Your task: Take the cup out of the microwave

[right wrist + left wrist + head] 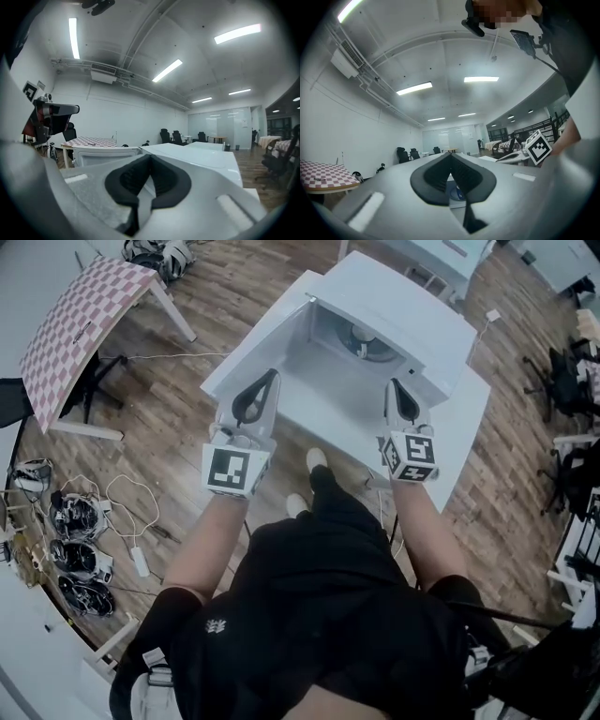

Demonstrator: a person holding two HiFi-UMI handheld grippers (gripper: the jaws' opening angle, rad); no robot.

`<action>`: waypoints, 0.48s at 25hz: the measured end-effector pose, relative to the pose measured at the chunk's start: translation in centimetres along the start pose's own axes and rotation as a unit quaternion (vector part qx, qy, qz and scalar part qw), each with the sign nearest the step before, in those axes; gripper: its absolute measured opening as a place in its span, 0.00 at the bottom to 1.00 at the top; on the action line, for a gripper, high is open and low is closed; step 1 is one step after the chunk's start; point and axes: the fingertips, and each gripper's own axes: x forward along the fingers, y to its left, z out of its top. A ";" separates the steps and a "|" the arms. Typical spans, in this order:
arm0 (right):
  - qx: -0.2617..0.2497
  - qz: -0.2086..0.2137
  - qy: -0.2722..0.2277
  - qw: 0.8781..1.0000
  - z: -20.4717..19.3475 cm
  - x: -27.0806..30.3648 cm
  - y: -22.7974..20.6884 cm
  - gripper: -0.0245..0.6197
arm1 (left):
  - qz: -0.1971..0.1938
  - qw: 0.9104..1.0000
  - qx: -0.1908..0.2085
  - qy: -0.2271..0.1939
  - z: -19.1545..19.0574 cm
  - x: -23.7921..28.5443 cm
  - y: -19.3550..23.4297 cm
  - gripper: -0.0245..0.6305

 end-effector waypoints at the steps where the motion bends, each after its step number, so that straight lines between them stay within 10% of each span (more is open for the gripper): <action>1: 0.003 -0.002 0.001 1.000 -0.2 0.8 -0.1 0.04 | -0.001 1.000 0.000 0.002 -0.4 0.5 0.1 0.05; 12: 0.004 -0.030 0.018 0.999 -6.1 9.7 -3.6 0.04 | -0.008 0.999 -0.008 0.035 -6.3 8.2 1.7 0.05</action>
